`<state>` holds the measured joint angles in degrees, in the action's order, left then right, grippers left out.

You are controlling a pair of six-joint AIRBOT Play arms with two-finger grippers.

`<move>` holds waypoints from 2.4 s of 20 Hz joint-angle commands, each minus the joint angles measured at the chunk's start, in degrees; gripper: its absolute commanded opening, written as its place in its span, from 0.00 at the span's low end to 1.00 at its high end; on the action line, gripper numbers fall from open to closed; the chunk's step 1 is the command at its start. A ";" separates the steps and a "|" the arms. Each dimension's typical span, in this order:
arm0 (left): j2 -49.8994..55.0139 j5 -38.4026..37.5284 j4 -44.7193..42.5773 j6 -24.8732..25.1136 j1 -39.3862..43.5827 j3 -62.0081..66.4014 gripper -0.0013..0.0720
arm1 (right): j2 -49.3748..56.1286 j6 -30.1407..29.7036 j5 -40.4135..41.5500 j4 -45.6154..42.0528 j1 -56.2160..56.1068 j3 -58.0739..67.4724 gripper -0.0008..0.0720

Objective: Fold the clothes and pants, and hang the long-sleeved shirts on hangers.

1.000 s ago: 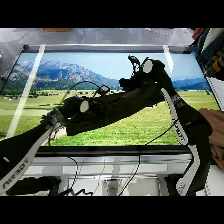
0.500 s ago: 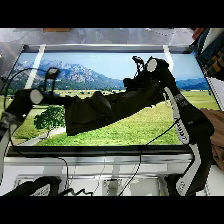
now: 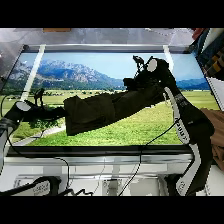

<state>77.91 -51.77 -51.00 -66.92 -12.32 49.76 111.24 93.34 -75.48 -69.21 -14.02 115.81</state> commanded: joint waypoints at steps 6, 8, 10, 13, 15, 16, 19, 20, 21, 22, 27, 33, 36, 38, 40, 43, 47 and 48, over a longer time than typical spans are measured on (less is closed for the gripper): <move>10.75 -0.13 21.09 13.05 -0.50 -0.87 0.57 | -0.04 0.02 0.00 0.39 0.04 0.00 0.04; 10.97 -0.20 21.18 14.73 0.59 -0.87 0.50 | -0.04 0.02 0.07 0.37 0.04 0.00 0.04; 10.86 -0.44 21.35 14.91 1.62 -0.81 0.05 | -0.04 -0.02 0.09 0.15 0.04 0.00 0.04; 10.67 -2.97 20.96 14.86 1.70 0.57 0.05 | -0.04 -3.10 -0.15 -0.70 0.20 0.00 0.04; 9.90 -7.89 17.99 14.21 1.53 3.80 0.05 | -0.04 -5.25 -1.53 -1.53 0.63 0.00 0.04; 9.14 -11.06 14.34 11.63 1.53 6.49 0.05 | -0.04 -5.70 -2.16 -1.62 0.92 0.00 0.04; 5.55 -21.55 -0.48 2.91 1.53 17.40 0.05 | -0.04 -5.75 -3.06 -1.64 2.10 0.00 0.04; 3.96 -24.90 -4.70 1.16 1.53 21.35 0.05 | -0.04 -5.77 -3.19 -1.57 2.32 0.00 0.04; 2.19 -27.87 -8.79 -0.87 1.53 25.55 0.05 | -0.04 -5.79 -3.19 -1.53 2.58 0.00 0.04; 0.57 -30.21 -12.11 -2.49 1.53 29.51 0.05 | -0.04 -5.81 -3.17 -1.55 2.58 0.00 0.04; -4.37 -37.66 -31.28 -10.60 2.45 41.53 0.05 | -0.04 -5.79 -3.21 -0.20 2.43 0.00 0.04; -4.00 -44.04 -43.10 -13.88 7.06 42.01 0.05 | -0.04 -5.81 -2.99 0.26 2.40 0.00 0.04; -4.07 -44.11 -43.17 -13.86 10.58 42.03 0.05 | -0.04 -5.79 -2.93 0.42 2.40 0.00 0.04; -4.04 -44.04 -43.78 -13.81 13.27 42.05 0.05 | -0.04 -5.79 -2.75 0.48 2.36 0.00 0.04; -4.00 -43.34 -43.78 -13.68 15.80 43.30 0.05 | -0.04 -5.79 -1.51 0.57 1.99 -0.13 0.04; -4.02 -36.83 -43.67 -13.77 18.25 47.45 0.05 | -0.02 -5.81 1.36 1.70 0.26 -0.92 0.04; -3.72 -23.39 -43.28 -20.13 20.50 48.57 0.05 | 0.13 -5.81 5.44 1.68 -4.00 -1.49 0.04; -3.34 -22.34 -43.30 -21.35 21.03 48.57 0.05 | 0.13 -5.81 6.93 1.36 -5.20 -1.49 0.04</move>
<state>74.11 -82.04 -94.35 -83.92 6.98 97.51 111.35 87.50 -72.40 -67.79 -16.45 114.61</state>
